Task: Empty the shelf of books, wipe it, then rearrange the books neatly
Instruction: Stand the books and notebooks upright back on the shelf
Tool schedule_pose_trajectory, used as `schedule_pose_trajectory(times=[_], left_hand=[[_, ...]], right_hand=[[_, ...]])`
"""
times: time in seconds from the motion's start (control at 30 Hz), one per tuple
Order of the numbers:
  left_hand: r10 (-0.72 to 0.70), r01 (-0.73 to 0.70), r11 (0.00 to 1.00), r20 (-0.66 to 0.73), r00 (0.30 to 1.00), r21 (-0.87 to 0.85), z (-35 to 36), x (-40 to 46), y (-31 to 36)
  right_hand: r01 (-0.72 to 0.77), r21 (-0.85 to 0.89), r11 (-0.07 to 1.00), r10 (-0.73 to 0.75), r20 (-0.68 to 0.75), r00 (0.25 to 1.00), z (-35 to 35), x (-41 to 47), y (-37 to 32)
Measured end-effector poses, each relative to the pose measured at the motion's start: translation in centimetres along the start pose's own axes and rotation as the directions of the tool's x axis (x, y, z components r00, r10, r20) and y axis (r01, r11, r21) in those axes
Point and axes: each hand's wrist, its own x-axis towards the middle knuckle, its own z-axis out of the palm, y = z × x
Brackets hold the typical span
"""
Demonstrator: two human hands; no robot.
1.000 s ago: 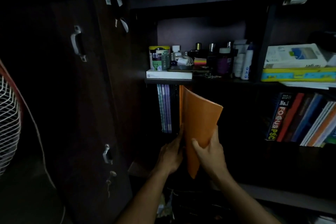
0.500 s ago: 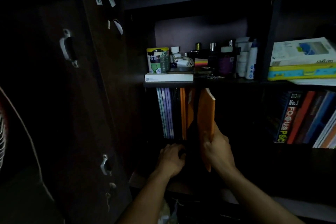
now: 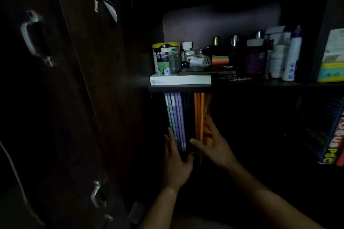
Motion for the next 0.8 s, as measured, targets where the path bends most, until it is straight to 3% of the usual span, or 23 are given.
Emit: schedule_pose_trajectory(times=[0.2,0.43,0.57,0.7,0.8], left_hand=[[-0.161,0.161,0.985,-0.009,0.987,0.070,0.7,2.1,-1.0],[-0.130,0.133,0.985,-0.029,0.991,0.114,0.9,2.8,-1.4],[-0.148,0.150,0.982,-0.031,0.989,0.116,0.9,2.8,-1.3],[-0.163,0.166,0.979,-0.032,0.986,0.123,0.7,2.7,-0.6],[-0.183,0.184,0.974,-0.020,0.983,0.129,0.6,2.6,-0.6]], right_hand=[[-0.112,0.043,0.993,0.105,0.131,0.986,-1.0,-0.1,4.0],[-0.100,0.088,0.991,0.073,0.265,0.961,-1.9,3.0,4.0],[-0.107,0.120,0.987,0.083,0.194,0.978,-2.2,2.5,4.9],[-0.076,0.401,0.913,0.110,-0.062,0.992,-3.5,3.9,2.3],[-0.130,0.452,0.883,0.171,-0.051,0.984,-4.7,6.9,1.3]])
